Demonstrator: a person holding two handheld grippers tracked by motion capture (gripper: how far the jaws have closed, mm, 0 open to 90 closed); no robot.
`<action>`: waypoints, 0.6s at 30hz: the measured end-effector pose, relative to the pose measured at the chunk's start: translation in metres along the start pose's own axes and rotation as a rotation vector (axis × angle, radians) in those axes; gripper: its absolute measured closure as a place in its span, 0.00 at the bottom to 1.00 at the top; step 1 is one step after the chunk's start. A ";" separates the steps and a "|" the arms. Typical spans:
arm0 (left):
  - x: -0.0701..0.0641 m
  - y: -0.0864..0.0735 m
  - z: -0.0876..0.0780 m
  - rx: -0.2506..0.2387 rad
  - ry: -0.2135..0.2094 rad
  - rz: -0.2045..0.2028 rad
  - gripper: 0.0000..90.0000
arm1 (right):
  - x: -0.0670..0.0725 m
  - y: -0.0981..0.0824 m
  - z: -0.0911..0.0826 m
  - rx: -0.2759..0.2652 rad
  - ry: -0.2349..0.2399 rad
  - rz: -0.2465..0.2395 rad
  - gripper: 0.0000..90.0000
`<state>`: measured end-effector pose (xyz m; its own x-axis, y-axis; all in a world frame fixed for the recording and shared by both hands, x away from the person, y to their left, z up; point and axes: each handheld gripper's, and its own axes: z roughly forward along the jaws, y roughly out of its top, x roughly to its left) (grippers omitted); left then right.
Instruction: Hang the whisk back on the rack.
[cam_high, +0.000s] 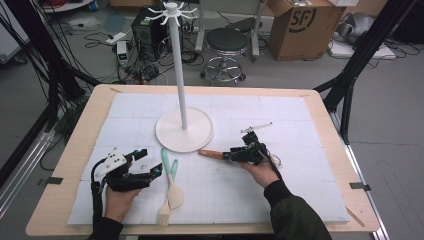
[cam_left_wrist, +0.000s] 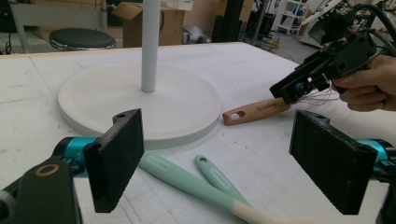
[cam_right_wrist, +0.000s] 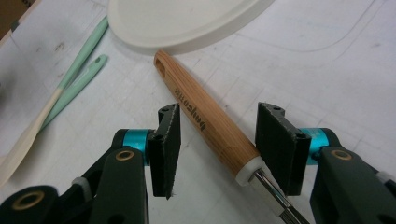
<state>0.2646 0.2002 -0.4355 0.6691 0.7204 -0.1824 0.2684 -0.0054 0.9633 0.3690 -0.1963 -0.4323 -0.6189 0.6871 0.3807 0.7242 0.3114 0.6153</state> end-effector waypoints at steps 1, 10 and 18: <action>0.000 0.000 0.000 -0.001 0.002 -0.001 0.21 | 0.000 0.000 0.001 0.003 -0.007 -0.003 0.56; 0.000 0.000 0.001 -0.003 0.001 -0.006 0.21 | 0.002 -0.002 0.004 0.064 -0.009 -0.007 0.58; 0.000 0.000 0.001 -0.002 0.002 -0.009 0.21 | 0.008 -0.003 0.007 0.119 -0.033 -0.042 0.61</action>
<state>0.2654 0.2000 -0.4360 0.6650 0.7221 -0.1906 0.2732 0.0023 0.9620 0.3641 -0.1867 -0.4360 -0.6406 0.6925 0.3319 0.7299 0.4148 0.5433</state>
